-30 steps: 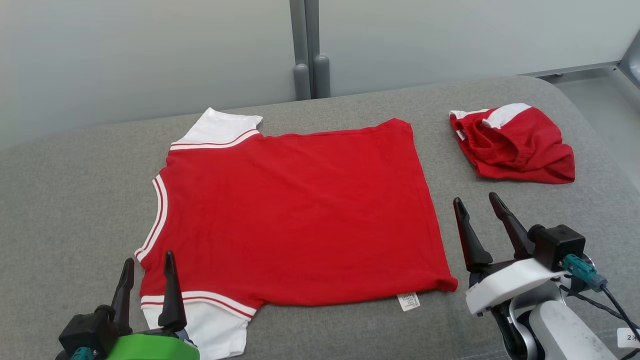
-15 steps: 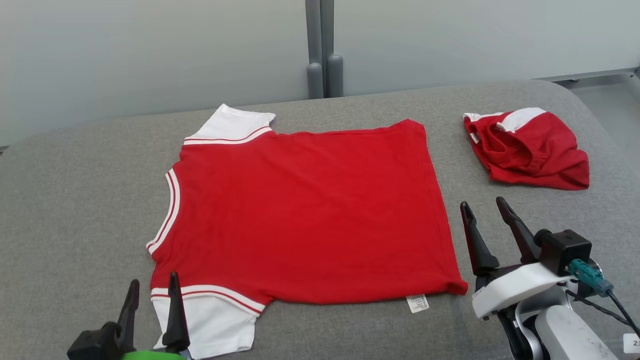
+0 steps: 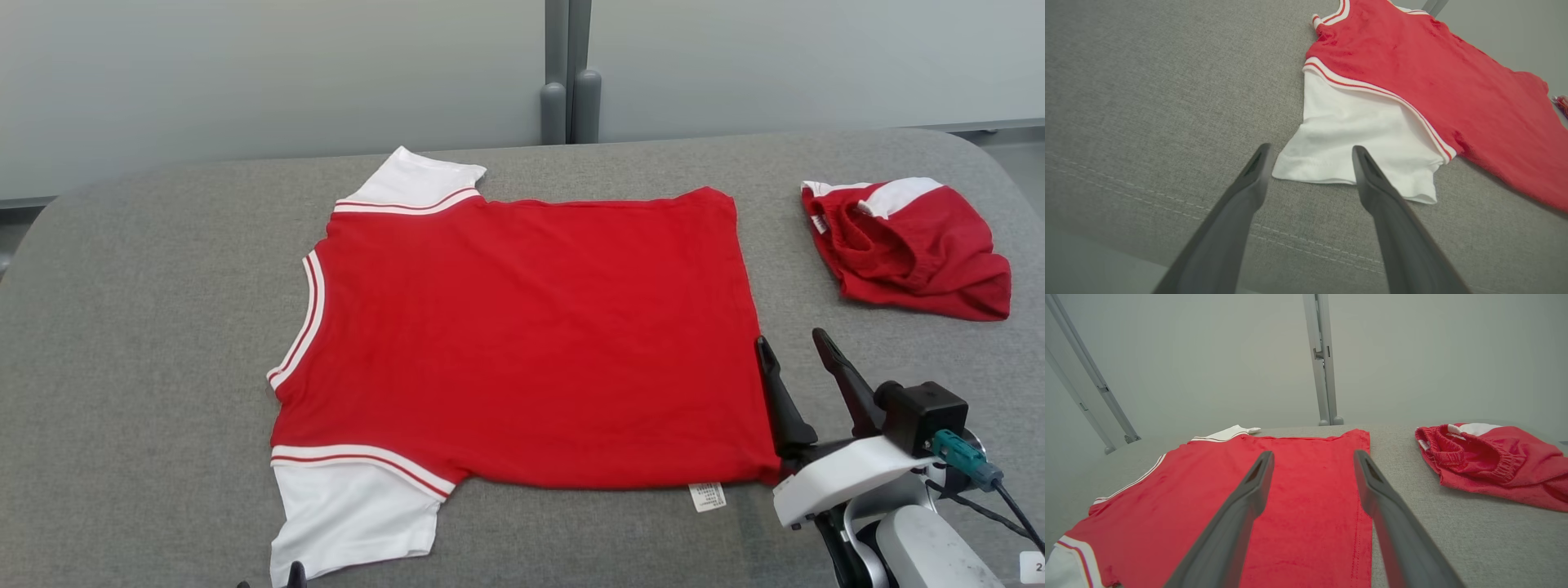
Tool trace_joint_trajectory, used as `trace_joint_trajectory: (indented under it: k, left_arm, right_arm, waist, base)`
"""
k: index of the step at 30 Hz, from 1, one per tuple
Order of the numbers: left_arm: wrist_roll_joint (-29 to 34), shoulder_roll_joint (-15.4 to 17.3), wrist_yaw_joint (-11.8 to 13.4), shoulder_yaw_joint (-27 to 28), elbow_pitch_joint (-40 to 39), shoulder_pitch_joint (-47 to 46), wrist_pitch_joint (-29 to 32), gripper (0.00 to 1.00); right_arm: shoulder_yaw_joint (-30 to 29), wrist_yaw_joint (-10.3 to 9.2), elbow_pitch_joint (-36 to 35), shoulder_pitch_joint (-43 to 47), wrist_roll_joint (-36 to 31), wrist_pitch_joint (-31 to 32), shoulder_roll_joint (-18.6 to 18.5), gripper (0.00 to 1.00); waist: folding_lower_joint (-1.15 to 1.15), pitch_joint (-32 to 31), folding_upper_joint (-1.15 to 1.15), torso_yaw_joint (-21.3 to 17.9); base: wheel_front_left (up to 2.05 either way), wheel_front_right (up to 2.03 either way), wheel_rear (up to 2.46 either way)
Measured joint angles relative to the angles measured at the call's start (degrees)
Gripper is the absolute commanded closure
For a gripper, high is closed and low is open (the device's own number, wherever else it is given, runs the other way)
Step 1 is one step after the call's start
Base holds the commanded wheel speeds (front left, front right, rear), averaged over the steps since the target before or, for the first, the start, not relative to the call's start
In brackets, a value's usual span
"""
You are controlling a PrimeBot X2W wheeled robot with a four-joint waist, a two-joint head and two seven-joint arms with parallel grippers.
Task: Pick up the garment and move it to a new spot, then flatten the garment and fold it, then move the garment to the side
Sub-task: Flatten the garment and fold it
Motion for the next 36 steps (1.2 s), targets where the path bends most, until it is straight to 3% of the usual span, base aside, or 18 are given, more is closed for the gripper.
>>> trace_joint_trajectory:
  k: [9,23,34,35,36]
  left_arm:
    - [-2.5,0.0,-1.4,0.2,3.7,-0.3,1.1,0.0]
    - [-3.6,-0.1,-1.4,1.2,10.8,-5.4,1.1,0.0]
    - [-4.6,-0.2,-1.9,2.0,14.3,-7.8,0.2,0.0]
    - [-4.6,-0.2,-2.0,1.9,14.4,-7.9,0.2,0.16]
    - [-4.6,-0.2,-2.0,1.8,14.5,-8.0,0.2,0.43]
  right_arm:
    - [0.8,1.85,0.7,-0.2,-0.9,0.0,0.2,0.0]
    - [-0.2,2.41,1.1,-1.4,-1.7,0.0,0.0,0.0]
    - [-1.1,2.9,1.3,-1.4,-1.9,0.0,0.1,0.0]
    - [-1.1,2.91,1.3,-1.4,-1.9,0.0,0.1,0.0]
    - [-1.1,2.91,1.3,-1.4,-2.0,0.0,0.1,0.0]
  waist:
    - [0.0,0.7,0.0,-0.1]
    - [0.0,2.9,0.0,-3.7]
    - [0.0,3.6,0.0,-3.7]
    - [0.0,3.6,0.0,-3.7]
    - [0.0,3.6,0.0,-3.7]
  base:
    - [0.0,0.0,0.0]
    - [0.0,0.0,0.0]
    - [0.0,0.0,0.0]
    - [0.0,0.0,0.0]
    - [0.0,0.0,0.0]
